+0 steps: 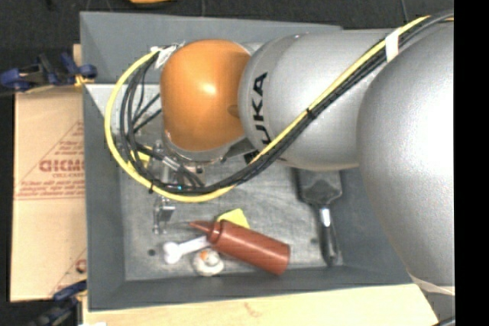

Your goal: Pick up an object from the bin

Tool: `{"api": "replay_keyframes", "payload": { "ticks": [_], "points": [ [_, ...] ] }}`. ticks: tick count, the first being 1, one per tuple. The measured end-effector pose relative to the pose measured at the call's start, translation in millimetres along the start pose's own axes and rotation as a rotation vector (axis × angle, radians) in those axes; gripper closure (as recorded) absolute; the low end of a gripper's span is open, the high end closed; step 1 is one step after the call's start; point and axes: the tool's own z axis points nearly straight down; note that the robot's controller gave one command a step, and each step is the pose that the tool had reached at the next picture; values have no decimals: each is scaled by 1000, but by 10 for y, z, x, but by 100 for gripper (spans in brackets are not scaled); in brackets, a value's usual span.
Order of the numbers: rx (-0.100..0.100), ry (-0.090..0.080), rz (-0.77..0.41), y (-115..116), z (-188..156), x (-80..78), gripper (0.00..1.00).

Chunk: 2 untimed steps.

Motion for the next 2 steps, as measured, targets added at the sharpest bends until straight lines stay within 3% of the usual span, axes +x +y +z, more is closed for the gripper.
{"api": "replay_keyframes", "payload": {
  "ticks": [2],
  "points": [
    [-4, -14, 3, -28, -11, -2, 0]
  ]
}}
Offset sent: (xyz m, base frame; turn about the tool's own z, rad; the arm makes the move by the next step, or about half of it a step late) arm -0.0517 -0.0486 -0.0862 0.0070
